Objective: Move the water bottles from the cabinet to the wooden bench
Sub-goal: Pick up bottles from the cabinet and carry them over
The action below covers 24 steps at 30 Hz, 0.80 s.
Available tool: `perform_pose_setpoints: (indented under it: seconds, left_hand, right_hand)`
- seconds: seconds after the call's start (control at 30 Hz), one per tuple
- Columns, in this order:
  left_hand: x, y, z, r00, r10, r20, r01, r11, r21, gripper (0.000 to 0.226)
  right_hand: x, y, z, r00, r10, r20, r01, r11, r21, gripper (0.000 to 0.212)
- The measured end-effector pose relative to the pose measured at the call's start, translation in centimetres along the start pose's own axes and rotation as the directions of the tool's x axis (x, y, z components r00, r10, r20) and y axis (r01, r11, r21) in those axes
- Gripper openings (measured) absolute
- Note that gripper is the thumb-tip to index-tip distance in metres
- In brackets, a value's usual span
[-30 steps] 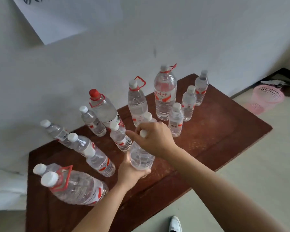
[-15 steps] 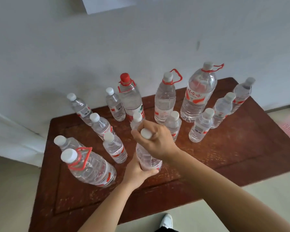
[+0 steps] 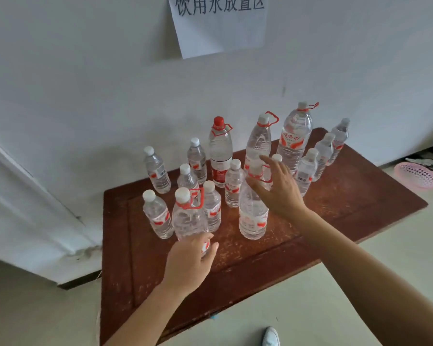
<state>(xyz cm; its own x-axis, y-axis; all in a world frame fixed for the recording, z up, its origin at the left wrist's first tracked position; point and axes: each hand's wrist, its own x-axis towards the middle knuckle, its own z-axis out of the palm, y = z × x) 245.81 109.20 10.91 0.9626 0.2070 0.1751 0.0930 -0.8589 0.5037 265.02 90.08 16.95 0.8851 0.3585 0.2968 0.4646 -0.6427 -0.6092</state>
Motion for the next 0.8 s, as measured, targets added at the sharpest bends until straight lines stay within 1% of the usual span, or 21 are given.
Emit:
perform_pose_setpoints:
  seconds: [0.03, 0.1, 0.17, 0.27, 0.33, 0.4, 0.47, 0.5, 0.53, 0.6, 0.63, 0.67, 0.73, 0.77, 0.8]
  left_hand:
    - [-1.0, -0.8, -1.5, 0.998, -0.003, -0.062, 0.005, 1.000, 0.027, 0.039]
    - [-3.1, -2.4, -4.6, 0.987, -0.042, -0.157, 0.057, 0.994, 0.091, 0.045]
    - [-4.4, -4.0, -7.3, 0.967, -0.107, -0.230, 0.154, 0.969, 0.194, 0.054]
    - [-7.1, -6.1, -12.7, 0.908, -0.243, -0.341, 0.347, 0.893, 0.286, 0.065]
    - [-9.1, -7.0, -16.0, 0.861, -0.263, -0.435, 0.411, 0.863, 0.293, 0.065]
    - [-11.9, -7.6, -18.9, 0.798, -0.267, -0.540, 0.483, 0.819, 0.309, 0.062]
    - [-16.3, -7.7, -21.3, 0.696, -0.292, -0.656, 0.595, 0.745, 0.300, 0.059]
    - [-16.6, -7.5, -21.9, 0.687, -0.277, -0.672, 0.595, 0.746, 0.300, 0.058]
    - [-19.7, -7.2, -22.8, 0.609, -0.292, -0.738, 0.666, 0.694, 0.275, 0.058]
    - [-23.6, -6.2, -23.8, 0.522, -0.294, -0.801, 0.731, 0.637, 0.243, 0.058]
    - [-26.3, -5.5, -24.2, 0.472, -0.300, -0.829, 0.783, 0.574, 0.238, 0.058]
    - [-30.2, -4.7, -24.5, 0.410, -0.314, -0.856, 0.843, 0.489, 0.224, 0.058]
    - [-36.3, -3.3, -25.0, 0.345, -0.332, -0.878, 0.904, 0.367, 0.217, 0.058]
    - [-40.3, -2.2, -25.3, 0.296, -0.350, -0.889, 0.939, 0.278, 0.203, 0.059]
    - [-43.6, -1.2, -25.5, 0.250, -0.359, -0.899, 0.960, 0.215, 0.181, 0.060]
  right_hand:
    - [-0.8, -0.8, 0.1, 0.999, 0.008, -0.039, -0.008, 1.000, 0.017, 0.070]
    - [-1.7, -3.1, 0.7, 0.996, -0.030, -0.087, 0.032, 0.999, 0.016, 0.073]
    - [-1.8, -5.7, 1.5, 0.989, -0.106, -0.102, 0.107, 0.994, 0.003, 0.071]
    - [-1.8, -11.9, 3.3, 0.954, -0.292, -0.064, 0.295, 0.954, 0.046, 0.071]
    - [-2.1, -15.8, 4.8, 0.926, -0.378, -0.015, 0.377, 0.920, 0.107, 0.069]
    - [-2.9, -19.6, 6.4, 0.879, -0.474, 0.054, 0.457, 0.869, 0.190, 0.068]
    - [-4.4, -23.9, 8.1, 0.782, -0.613, 0.113, 0.569, 0.775, 0.275, 0.068]
    - [-4.9, -24.3, 8.2, 0.766, -0.633, 0.111, 0.588, 0.760, 0.278, 0.067]
    - [-6.0, -26.9, 9.2, 0.696, -0.706, 0.131, 0.643, 0.694, 0.323, 0.067]
    - [-7.7, -29.5, 10.3, 0.598, -0.789, 0.142, 0.713, 0.605, 0.355, 0.066]
    - [-9.0, -31.5, 11.2, 0.531, -0.835, 0.144, 0.749, 0.542, 0.382, 0.066]
    - [-11.5, -34.1, 12.5, 0.440, -0.887, 0.144, 0.789, 0.458, 0.410, 0.066]
    - [-16.0, -37.7, 14.4, 0.323, -0.937, 0.133, 0.835, 0.349, 0.426, 0.068]
    - [-19.5, -40.0, 15.2, 0.257, -0.959, 0.117, 0.832, 0.281, 0.478, 0.069]
    - [-22.6, -41.9, 15.7, 0.203, -0.974, 0.097, 0.820, 0.223, 0.527, 0.069]
